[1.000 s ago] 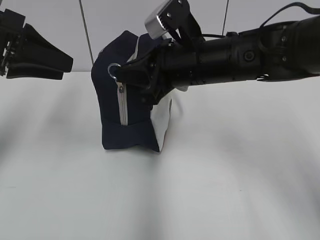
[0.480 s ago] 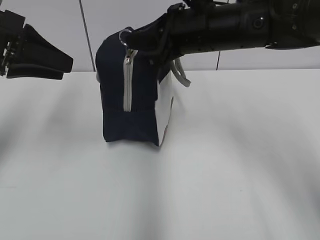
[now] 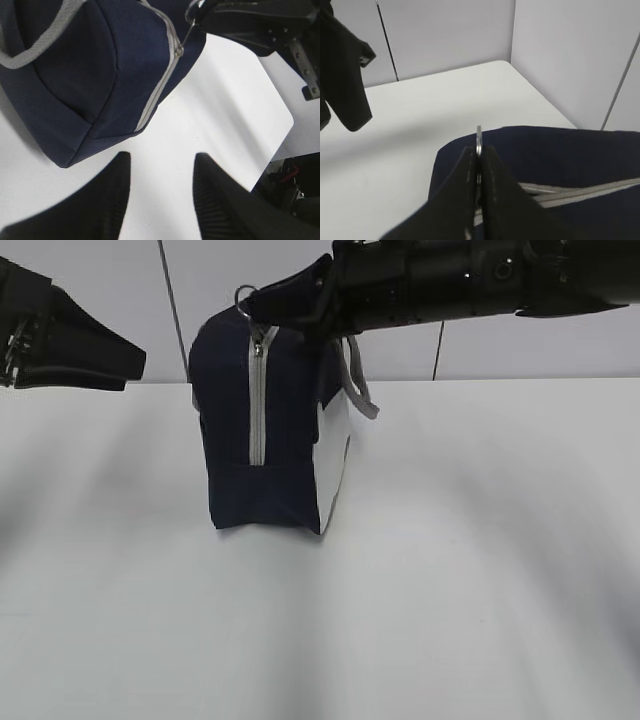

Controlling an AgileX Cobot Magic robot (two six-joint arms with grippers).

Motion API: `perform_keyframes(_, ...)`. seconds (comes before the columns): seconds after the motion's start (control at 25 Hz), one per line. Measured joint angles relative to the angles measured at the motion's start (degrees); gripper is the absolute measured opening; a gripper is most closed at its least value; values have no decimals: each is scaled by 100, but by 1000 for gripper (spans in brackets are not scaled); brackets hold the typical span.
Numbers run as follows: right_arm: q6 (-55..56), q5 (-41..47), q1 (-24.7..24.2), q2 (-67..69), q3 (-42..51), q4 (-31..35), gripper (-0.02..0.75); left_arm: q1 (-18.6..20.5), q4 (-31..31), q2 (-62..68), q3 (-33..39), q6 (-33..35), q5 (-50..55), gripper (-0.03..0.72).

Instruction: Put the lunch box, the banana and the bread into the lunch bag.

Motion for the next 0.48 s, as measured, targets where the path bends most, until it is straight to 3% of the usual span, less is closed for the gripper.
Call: perform_keyframes(0.48,616,-113,0,505,-997,-285,-16,0,-506,432,0,603,-179,308)
